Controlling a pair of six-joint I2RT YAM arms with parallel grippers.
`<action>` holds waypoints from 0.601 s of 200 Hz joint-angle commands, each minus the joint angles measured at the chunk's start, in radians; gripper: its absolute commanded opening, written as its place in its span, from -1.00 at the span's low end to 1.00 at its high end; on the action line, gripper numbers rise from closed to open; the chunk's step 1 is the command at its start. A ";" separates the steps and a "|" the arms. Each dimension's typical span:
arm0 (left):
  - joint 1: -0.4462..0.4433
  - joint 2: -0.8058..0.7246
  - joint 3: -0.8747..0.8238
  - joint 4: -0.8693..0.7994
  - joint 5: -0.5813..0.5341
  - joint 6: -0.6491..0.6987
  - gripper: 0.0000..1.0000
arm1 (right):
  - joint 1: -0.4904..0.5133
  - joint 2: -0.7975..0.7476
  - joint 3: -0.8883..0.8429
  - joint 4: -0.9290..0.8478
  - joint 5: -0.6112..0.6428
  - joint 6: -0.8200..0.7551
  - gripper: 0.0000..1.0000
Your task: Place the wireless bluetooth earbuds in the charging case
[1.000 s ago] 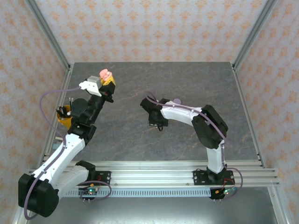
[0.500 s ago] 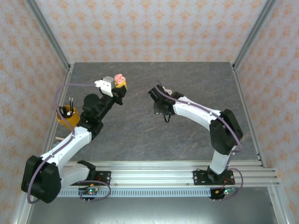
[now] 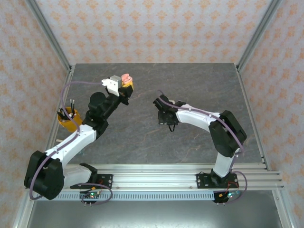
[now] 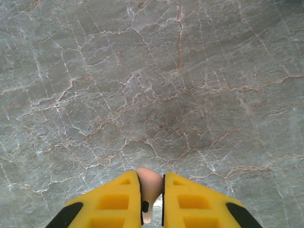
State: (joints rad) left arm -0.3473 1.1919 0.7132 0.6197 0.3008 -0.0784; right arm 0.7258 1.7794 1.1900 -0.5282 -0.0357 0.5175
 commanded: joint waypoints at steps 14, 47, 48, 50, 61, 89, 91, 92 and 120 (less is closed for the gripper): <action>-0.012 0.008 0.033 0.029 0.018 0.023 -1.00 | 0.000 -0.028 -0.024 0.048 0.007 -0.025 -0.71; -0.013 0.032 0.032 0.021 0.054 0.029 -1.00 | 0.001 -0.090 -0.020 0.042 0.023 -0.039 -0.71; -0.013 0.034 0.031 0.020 0.055 0.029 -1.00 | 0.001 -0.093 -0.020 0.041 0.023 -0.041 -0.71; -0.013 0.036 0.031 0.020 0.058 0.029 -1.00 | 0.001 -0.098 -0.018 0.041 0.024 -0.041 -0.71; -0.013 0.052 0.031 0.025 0.073 0.030 -1.00 | 0.000 -0.127 -0.017 0.039 0.029 -0.047 -0.71; -0.016 0.098 0.029 0.052 0.099 0.019 -1.00 | -0.009 -0.208 -0.003 0.031 0.031 -0.063 -0.70; -0.016 0.102 0.029 0.053 0.101 0.018 -1.00 | -0.009 -0.213 -0.002 0.030 0.030 -0.063 -0.70; -0.016 0.103 0.030 0.054 0.102 0.017 -1.00 | -0.011 -0.217 -0.001 0.030 0.030 -0.064 -0.70; -0.021 0.138 0.033 0.067 0.134 0.013 -1.00 | -0.043 -0.307 0.019 0.030 0.011 -0.083 -0.70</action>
State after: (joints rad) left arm -0.3569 1.3140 0.7185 0.6197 0.3832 -0.0780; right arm 0.7136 1.5509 1.1755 -0.4992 -0.0338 0.4660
